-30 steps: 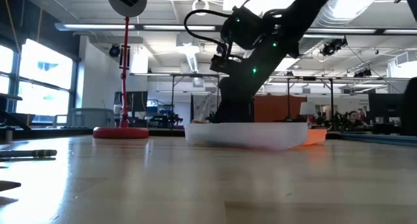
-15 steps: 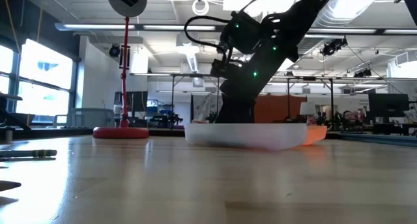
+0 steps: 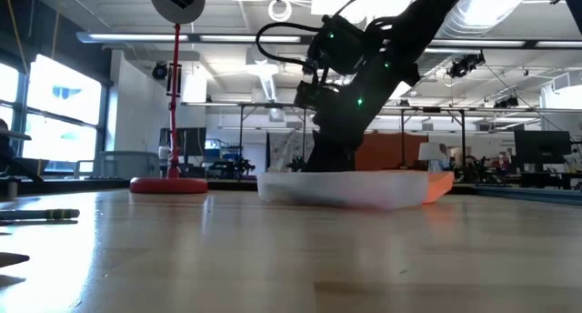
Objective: Pick & place school supplies into a supply box
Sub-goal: Put the top orange pencil into the supply box
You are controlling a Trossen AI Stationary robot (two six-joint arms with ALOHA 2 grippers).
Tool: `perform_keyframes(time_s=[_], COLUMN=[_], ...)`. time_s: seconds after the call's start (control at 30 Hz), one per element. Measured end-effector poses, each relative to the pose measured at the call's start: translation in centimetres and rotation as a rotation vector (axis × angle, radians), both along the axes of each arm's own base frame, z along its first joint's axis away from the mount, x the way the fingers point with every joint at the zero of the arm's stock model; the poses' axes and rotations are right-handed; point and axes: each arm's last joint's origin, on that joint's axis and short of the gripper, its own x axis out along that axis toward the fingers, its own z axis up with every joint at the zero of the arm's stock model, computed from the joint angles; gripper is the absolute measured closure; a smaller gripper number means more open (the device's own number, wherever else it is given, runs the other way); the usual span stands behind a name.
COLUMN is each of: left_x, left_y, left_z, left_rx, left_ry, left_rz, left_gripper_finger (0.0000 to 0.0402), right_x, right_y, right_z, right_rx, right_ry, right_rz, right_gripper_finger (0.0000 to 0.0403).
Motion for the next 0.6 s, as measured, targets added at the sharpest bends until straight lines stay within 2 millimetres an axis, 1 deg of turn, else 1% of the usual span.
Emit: perform_keyframes(time_s=[0.13, 0.37, 0.5, 0.6], left_x=[0.0, -0.01, 0.01, 0.04], left_y=[0.0, 0.0, -0.04, -0.17], left_z=[0.0, 0.01, -0.04, -0.14], left_rx=[0.001, 0.0, -0.017, -0.069], left_ry=[0.0, -0.001, 0.004, 0.013], left_rz=[0.0, 0.0, -0.01, -0.035], left_gripper_finger=[0.0236, 0.0236, 0.0236, 0.0236], right_x=[-0.22, -0.22, -0.27, -0.28], right_y=[0.61, 0.69, 0.56, 0.57], right_z=[-0.14, -0.11, -0.11, -0.12], right_rx=[-0.016, -0.062, -0.1, -0.095], right_ry=[0.039, 0.047, 0.054, 0.055], right_rz=[0.003, 0.013, -0.015, -0.005], right_gripper_finger=[0.0396, 0.0395, 0.0372, 0.0348])
